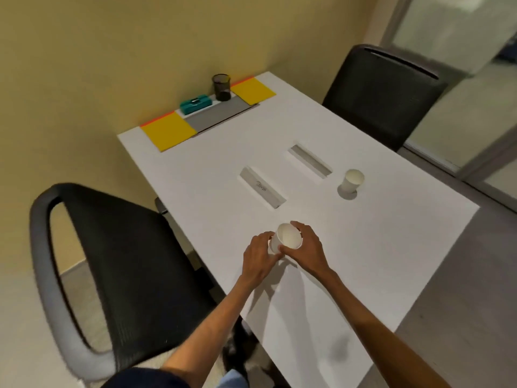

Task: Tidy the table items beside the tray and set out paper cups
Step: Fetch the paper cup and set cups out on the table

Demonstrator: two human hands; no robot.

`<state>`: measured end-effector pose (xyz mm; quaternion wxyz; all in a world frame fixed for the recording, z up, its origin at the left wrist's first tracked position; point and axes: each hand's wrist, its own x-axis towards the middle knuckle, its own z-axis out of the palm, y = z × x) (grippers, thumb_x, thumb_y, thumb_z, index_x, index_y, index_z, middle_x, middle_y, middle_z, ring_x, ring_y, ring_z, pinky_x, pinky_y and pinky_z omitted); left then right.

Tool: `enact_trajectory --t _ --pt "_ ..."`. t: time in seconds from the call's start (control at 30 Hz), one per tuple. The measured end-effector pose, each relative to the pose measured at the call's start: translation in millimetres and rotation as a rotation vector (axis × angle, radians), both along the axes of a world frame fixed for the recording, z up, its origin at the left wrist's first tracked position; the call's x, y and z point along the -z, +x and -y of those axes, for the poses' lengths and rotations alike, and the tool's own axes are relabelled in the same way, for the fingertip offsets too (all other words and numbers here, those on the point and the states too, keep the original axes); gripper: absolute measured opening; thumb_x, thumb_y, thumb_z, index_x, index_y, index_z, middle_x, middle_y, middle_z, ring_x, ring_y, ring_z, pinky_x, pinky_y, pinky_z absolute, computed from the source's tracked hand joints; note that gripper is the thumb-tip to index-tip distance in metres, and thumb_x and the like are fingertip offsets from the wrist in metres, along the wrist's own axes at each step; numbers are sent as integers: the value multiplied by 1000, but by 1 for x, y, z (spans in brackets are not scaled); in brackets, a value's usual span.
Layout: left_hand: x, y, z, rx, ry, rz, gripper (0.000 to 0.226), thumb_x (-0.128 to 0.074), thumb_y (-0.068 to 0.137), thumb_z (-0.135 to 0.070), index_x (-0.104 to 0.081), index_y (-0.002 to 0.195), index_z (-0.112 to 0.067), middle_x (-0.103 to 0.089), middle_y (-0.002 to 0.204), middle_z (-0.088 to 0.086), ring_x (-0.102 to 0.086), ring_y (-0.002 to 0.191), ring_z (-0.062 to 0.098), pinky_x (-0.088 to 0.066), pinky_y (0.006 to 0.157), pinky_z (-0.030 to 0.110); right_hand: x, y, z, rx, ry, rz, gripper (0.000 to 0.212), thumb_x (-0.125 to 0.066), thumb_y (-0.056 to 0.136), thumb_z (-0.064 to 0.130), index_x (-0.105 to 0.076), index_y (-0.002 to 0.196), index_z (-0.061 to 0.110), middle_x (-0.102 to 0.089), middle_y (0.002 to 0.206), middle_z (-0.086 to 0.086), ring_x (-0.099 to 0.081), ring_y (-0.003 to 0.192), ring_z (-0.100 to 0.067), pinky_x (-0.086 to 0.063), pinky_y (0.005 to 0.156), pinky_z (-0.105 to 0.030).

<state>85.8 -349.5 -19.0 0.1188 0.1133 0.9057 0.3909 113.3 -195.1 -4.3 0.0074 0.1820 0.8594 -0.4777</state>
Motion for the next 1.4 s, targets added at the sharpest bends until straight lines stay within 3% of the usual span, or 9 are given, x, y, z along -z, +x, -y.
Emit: enact_trajectory --t 0.1,0.17,0.27,0.5,0.67,0.77,1.03,1.4 --pt "7 -17 -10 61 55 26 54 -65 86 -41 -49 133 -20 -55 134 -2 -50 122 18 -38 93 25 4 -10 -6 87 39 -8 79 -86 63 30 -49 133 27 -54 130 6 -53 120 -14 -41 97 -24" --pt "16 -24 -13 107 65 26 51 -61 90 -35 -45 137 -21 -52 138 -3 -49 125 18 -42 100 30 3 -17 -12 146 64 -15 79 -86 65 31 -47 134 26 -53 131 5 -52 121 -16 -38 97 -22" --pt "27 -34 -16 149 75 59 59 -61 88 -28 -38 142 -25 -47 142 -4 -47 127 16 -45 103 38 3 -30 -21 213 112 -13 80 -85 69 30 -44 137 25 -50 136 0 -51 124 -21 -38 99 -27" --pt "32 -64 -34 236 62 69 64 -61 87 -23 -34 145 -22 -44 146 -1 -42 131 19 -42 105 41 15 -50 -33 325 145 16 79 -82 73 24 -39 141 21 -46 140 -5 -50 126 -27 -41 103 -38" --pt "34 -81 -43 312 -9 23 61 -60 90 -22 -34 145 -18 -42 147 -1 -41 132 18 -32 96 18 26 -53 -42 361 167 60 79 -80 75 24 -38 142 19 -45 141 -7 -50 126 -29 -43 101 -38" --pt "33 -86 -47 328 -18 9 58 -59 91 -25 -37 144 -17 -43 147 -1 -41 132 18 -28 93 13 30 -54 -47 382 169 65 79 -80 76 22 -38 142 18 -44 141 -9 -49 126 -30 -42 103 -39" --pt "35 -80 -50 332 -36 40 56 -58 90 -27 -38 142 -20 -45 145 -1 -42 131 19 -37 103 32 41 -52 -44 382 128 124 84 -78 79 20 -29 146 12 -39 146 -12 -44 131 -33 -39 106 -42" --pt "30 -77 -38 312 -53 7 52 -56 91 -22 -41 140 -18 -47 143 -1 -44 131 18 -38 104 33 43 -66 -39 378 74 154 92 -79 78 25 -22 149 13 -36 148 -13 -40 134 -34 -33 109 -45"
